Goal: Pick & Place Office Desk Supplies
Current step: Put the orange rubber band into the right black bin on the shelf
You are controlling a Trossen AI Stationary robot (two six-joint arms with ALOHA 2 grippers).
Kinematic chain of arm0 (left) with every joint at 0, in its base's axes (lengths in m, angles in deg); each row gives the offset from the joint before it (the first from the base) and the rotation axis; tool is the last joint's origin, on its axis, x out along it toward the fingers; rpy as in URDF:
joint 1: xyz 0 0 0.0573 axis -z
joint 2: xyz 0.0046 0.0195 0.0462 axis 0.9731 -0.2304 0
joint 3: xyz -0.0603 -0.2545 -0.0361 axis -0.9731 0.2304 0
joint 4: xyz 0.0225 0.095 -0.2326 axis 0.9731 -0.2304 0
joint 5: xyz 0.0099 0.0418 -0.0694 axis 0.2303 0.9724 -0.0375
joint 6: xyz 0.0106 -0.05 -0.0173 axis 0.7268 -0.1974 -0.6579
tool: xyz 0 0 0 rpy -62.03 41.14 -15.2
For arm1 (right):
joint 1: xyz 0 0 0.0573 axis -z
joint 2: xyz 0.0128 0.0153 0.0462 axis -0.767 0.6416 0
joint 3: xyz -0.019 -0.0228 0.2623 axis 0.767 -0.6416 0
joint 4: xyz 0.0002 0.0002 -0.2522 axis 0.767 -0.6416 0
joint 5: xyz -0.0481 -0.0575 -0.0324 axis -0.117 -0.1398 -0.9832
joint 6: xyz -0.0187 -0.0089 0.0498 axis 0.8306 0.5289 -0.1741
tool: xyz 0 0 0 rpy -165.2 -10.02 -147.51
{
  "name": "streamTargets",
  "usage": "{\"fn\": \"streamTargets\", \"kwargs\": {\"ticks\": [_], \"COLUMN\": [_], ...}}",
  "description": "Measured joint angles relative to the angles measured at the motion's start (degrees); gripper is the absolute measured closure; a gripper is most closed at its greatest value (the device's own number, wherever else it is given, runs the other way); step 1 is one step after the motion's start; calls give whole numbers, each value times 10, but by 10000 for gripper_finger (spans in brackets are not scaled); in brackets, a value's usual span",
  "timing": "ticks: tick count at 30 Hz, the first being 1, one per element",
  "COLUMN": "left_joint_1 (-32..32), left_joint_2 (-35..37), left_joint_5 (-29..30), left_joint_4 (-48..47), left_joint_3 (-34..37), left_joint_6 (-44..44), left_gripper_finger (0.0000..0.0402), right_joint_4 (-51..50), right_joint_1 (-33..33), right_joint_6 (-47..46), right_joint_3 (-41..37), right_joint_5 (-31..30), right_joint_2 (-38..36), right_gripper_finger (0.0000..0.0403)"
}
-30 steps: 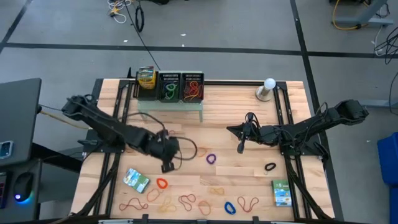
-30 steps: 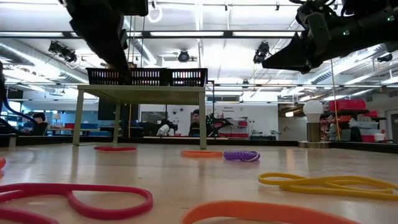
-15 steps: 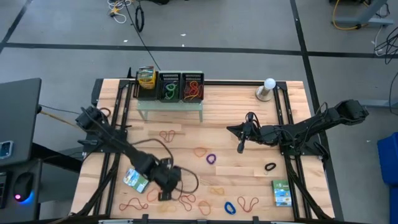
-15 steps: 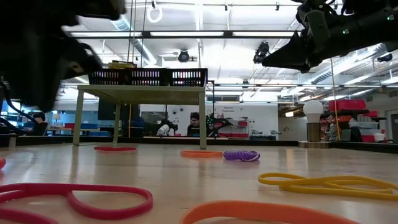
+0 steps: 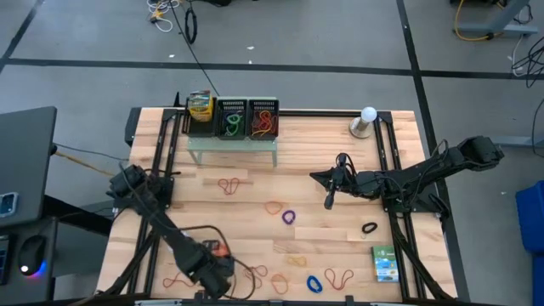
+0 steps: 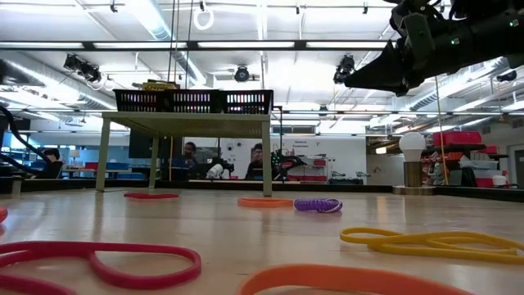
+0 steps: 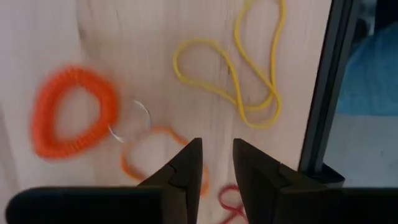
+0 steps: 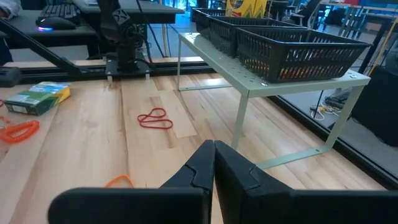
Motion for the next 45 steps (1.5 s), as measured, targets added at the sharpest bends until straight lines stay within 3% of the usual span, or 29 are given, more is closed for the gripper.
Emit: {"fn": "streamTargets", "kwargs": {"ticks": [7, 12, 19, 31, 35, 45], "left_joint_1": [34, 35, 31, 31, 31, 0], "left_joint_2": [-2, -2, -2, -2, 1, 84], "left_joint_5": [25, 58, 51, 45, 49, 158], "left_joint_4": [-2, 17, 28, 63, 60, 59], "left_joint_3": [15, 35, 62, 63, 60, 50], "left_joint_6": [-126, -173, -219, -215, -189, -117], "left_gripper_finger": [305, 305, 317, 392, 396, 397], "right_joint_4": [0, 0, 0, 0, 0, 1], "right_joint_1": [0, 0, 0, 0, 0, 0], "right_joint_6": [0, 0, 0, 0, 0, -5], "right_joint_3": [0, 0, 0, 0, 0, 0], "right_joint_5": [0, 0, 0, 0, 0, 0], "right_joint_2": [0, 0, 0, 0, 0, 0], "right_gripper_finger": [382, 382, 382, 382, 382, 382]}}
